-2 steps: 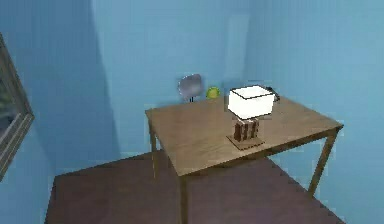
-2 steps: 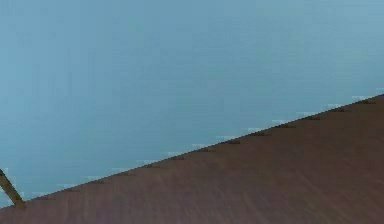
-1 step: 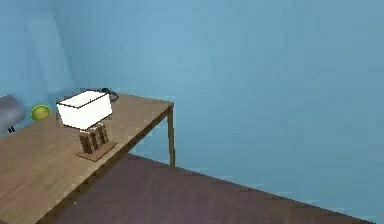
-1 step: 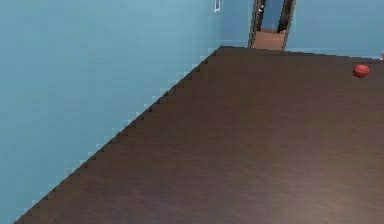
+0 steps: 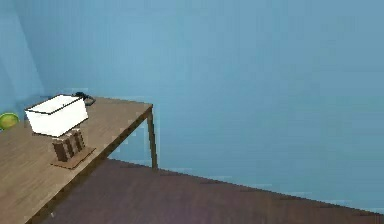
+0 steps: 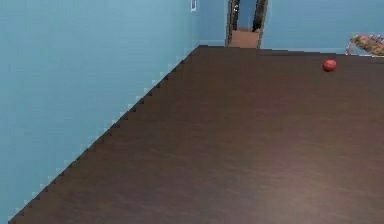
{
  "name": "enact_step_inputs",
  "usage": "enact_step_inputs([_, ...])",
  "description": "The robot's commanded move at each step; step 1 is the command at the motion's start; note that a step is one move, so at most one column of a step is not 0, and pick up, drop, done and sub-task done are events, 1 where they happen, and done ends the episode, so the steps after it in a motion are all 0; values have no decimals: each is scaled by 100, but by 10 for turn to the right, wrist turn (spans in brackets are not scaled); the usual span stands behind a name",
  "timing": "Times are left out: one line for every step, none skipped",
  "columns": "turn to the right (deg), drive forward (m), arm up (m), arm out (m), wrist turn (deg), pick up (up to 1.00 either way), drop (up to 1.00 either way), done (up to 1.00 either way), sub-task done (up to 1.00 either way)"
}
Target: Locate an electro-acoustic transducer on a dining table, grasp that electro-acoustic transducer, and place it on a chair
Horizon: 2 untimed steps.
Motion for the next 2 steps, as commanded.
enact_step_inputs([0, 90, 0, 0, 0, 0, 0, 0, 0])
enact_step_inputs([-450, 0, 0, 0, 0, 0, 0, 0, 0])
